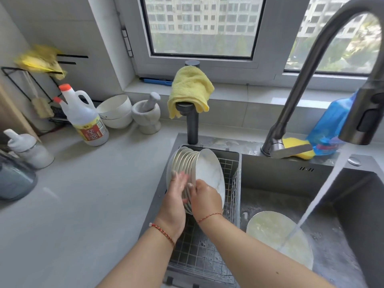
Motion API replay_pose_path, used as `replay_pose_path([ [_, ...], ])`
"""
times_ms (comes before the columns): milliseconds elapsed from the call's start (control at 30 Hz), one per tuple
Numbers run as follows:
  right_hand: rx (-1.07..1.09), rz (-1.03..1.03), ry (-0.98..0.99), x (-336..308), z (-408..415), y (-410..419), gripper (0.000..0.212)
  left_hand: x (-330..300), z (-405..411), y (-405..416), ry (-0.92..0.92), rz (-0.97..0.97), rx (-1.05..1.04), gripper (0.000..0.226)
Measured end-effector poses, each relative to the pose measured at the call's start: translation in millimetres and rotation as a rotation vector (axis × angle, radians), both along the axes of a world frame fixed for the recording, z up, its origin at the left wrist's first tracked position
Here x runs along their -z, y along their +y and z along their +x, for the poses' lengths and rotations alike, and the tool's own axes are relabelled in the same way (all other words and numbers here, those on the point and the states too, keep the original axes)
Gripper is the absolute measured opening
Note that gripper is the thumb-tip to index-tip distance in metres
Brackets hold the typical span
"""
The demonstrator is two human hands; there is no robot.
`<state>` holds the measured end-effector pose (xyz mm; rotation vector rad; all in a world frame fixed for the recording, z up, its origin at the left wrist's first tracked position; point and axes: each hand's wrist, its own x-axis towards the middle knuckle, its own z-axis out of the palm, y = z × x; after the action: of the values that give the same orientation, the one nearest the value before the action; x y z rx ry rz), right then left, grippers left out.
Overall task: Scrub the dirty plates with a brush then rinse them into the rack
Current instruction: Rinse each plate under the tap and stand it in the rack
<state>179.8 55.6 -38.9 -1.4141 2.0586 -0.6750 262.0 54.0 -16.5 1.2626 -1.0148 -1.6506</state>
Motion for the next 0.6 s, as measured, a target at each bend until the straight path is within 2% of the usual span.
replay_pose_path([
  [67, -0.008, 0.025, 0.004, 3.5, -0.3, -3.8, 0.036, 0.9, 2.1, -1.0, -0.012, 0.000, -0.002, 0.083],
  [233, -0.059, 0.035, 0.016, 11.4, -2.3, -6.1, 0.033, 3.6, 2.1, -1.5, -0.032, -0.005, -0.011, 0.068],
  [367, -0.102, 0.011, -0.179, 5.4, -10.5, 5.4, 0.030, 0.2, -3.8, 3.6, -0.045, -0.037, -0.062, 0.062],
  [433, -0.098, -0.025, -0.221, 2.2, -22.7, 21.0, 0.037, -5.0, -14.4, 10.2, -0.056, -0.090, -0.094, 0.061],
  [500, -0.111, -0.106, -0.185, -2.2, -33.9, 38.6, 0.042, -8.5, -20.7, 15.8, -0.065, -0.158, -0.104, 0.061],
  [600, -0.072, -0.190, -0.119, -6.9, -65.2, 71.4, 0.034, -12.1, -41.0, 26.8, -0.060, -0.205, -0.010, 0.058],
])
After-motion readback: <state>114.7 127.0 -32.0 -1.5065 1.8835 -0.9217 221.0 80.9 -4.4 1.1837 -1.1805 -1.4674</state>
